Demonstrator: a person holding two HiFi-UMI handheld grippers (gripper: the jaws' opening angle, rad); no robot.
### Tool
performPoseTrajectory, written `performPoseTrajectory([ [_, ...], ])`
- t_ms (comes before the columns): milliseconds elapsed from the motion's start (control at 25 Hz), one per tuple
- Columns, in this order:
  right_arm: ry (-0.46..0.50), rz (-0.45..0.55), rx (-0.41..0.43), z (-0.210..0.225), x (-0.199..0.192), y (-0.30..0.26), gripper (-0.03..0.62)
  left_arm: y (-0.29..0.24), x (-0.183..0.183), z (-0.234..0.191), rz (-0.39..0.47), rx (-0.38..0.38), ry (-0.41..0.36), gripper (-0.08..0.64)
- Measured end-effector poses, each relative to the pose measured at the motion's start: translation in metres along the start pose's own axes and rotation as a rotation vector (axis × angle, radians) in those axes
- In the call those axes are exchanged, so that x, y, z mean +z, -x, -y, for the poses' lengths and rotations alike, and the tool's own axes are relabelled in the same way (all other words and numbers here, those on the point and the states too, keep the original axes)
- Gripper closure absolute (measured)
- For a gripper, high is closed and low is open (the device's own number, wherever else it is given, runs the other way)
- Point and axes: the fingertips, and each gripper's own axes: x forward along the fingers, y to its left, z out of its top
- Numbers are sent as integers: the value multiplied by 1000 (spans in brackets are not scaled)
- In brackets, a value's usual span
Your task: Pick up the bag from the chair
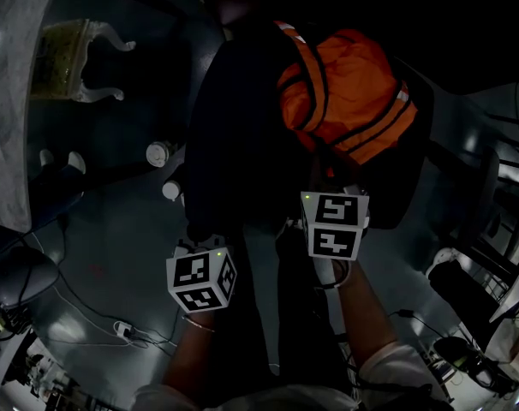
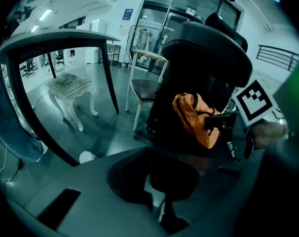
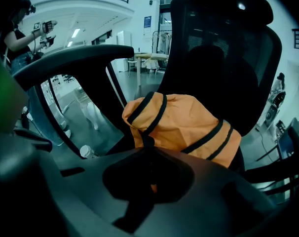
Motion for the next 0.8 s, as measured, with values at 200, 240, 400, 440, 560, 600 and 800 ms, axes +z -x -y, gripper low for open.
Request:
performPoseTrajectory([
  [200,-3,17,14,0,9,15,555,15,2,3,6,9,-2,541],
  [240,-5,24,15,0,11,18,555,18,4,3,8,12,5,541],
  [400,-17,53,23,4,21,31,555,33,9,-6,27,47,50,541],
  [440,-22,60,26,5,24,35,555,38,10,-7,31,54,51,541],
  [560,-30,93,20,13,32,49,555,51,17,-5,49,64,36,541],
  [600,-31,103,16,16,36,54,555,55,21,-4,60,65,33,541],
  [800,-33,144,-8,26,55,82,555,80,46,2,121,75,26,541],
])
